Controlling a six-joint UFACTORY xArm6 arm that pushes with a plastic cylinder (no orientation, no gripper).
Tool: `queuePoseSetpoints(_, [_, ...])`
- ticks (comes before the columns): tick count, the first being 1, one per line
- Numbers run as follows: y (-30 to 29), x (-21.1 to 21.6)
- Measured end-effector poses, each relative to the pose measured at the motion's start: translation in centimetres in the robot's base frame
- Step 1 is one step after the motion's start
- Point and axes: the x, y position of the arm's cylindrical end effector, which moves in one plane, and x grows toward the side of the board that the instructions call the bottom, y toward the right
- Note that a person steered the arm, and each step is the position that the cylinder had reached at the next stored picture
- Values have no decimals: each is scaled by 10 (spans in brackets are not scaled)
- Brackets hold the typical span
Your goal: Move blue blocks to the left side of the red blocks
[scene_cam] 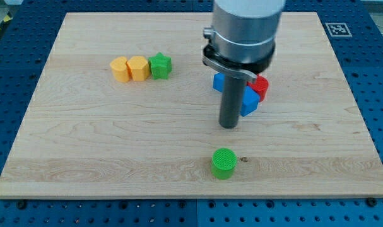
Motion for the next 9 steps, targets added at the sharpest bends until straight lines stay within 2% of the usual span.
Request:
queuePoseSetpoints(1, [47,-10])
queuePoseSetpoints(2, [56,-20])
queuePoseSetpoints(5, [37,-13])
queuePoseSetpoints(7, [31,-30])
queuePoseSetpoints(9, [-5,-40])
